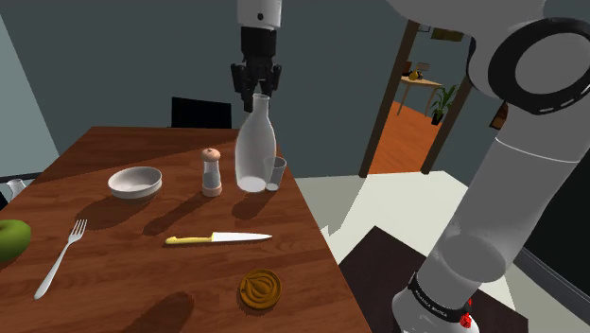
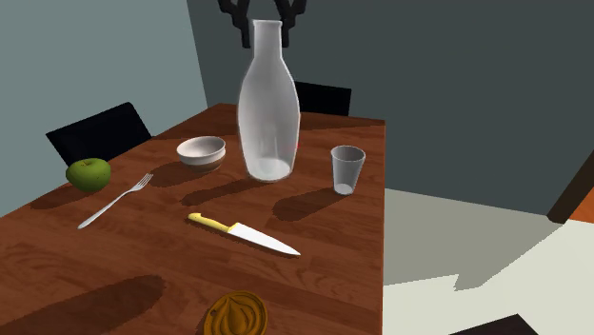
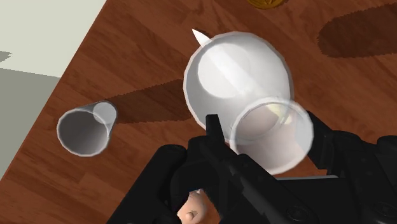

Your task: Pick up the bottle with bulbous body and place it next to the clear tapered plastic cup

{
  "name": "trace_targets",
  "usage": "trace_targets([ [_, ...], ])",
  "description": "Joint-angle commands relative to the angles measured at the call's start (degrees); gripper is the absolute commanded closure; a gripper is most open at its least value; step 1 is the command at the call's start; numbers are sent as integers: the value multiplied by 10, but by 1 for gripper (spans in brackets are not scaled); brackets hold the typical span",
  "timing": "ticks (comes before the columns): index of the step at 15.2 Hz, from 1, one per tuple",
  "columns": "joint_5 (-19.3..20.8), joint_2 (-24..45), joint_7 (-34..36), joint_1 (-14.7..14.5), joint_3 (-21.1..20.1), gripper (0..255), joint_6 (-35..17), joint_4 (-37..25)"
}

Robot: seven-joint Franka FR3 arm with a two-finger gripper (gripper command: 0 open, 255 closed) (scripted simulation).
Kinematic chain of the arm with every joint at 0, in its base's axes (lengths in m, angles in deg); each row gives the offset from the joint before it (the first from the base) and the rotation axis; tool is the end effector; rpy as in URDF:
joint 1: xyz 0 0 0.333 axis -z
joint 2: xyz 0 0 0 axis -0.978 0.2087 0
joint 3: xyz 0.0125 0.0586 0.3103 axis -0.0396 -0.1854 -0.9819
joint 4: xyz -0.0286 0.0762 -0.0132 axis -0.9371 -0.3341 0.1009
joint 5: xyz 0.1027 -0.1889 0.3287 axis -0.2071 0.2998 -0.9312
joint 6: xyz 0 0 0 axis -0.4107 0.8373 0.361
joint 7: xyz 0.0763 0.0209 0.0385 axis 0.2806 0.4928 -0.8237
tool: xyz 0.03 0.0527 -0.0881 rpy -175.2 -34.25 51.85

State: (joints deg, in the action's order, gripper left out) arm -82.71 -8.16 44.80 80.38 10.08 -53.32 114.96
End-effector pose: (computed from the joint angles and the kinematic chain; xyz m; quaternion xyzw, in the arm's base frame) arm 0.5274 0.1841 0.6316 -0.9974 -0.0647 0.0319 0.0080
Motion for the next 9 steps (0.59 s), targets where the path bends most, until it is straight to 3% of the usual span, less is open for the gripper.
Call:
trace_targets([
  [1,3,5,-28,14,13,255,3,-7],
  [9,24,66,-119,61,54,255,25,-86],
])
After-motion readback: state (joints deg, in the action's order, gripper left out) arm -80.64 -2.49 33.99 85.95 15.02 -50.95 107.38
